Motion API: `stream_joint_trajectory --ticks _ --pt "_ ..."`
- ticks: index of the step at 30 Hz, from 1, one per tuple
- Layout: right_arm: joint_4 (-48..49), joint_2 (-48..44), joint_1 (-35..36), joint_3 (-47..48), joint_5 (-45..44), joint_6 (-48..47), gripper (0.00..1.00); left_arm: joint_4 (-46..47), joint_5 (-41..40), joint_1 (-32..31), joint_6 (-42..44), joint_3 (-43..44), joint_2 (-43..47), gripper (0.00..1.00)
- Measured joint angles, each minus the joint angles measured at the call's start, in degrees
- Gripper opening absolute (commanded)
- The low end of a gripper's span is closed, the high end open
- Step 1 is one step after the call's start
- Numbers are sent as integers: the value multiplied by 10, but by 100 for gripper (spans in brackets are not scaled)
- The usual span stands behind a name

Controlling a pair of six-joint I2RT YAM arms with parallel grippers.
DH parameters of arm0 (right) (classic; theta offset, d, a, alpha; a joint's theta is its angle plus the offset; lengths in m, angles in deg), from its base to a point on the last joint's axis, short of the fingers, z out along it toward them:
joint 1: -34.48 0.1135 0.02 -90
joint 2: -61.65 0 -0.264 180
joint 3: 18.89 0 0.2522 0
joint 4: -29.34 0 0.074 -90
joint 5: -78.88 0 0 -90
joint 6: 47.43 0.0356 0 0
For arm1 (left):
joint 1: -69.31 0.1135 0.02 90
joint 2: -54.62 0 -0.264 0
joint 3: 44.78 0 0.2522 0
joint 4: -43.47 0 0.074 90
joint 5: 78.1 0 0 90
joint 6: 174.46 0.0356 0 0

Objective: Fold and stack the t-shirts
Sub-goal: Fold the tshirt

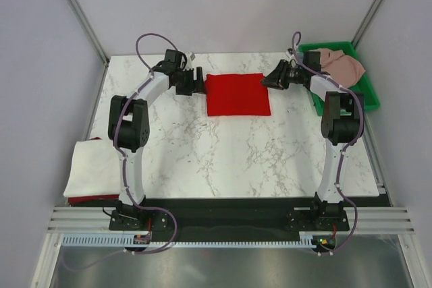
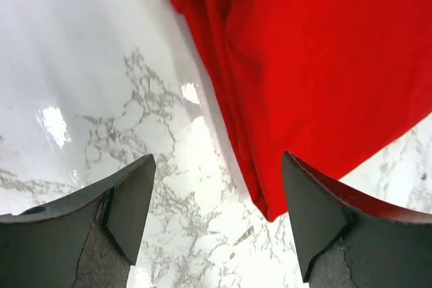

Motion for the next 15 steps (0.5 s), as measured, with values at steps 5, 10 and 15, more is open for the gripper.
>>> stream_joint_trajectory --ticks 5,10,15 --pt "-51 11 10 -10 -3 -45 39 11 49 17 -41 -15 -14 83" --pt "-61 28 30 -1 -5 -65 39 57 127 12 -92 -4 -71 80" --pt "-68 43 43 0 -5 -74 39 98 168 7 -127 30 -108 70"
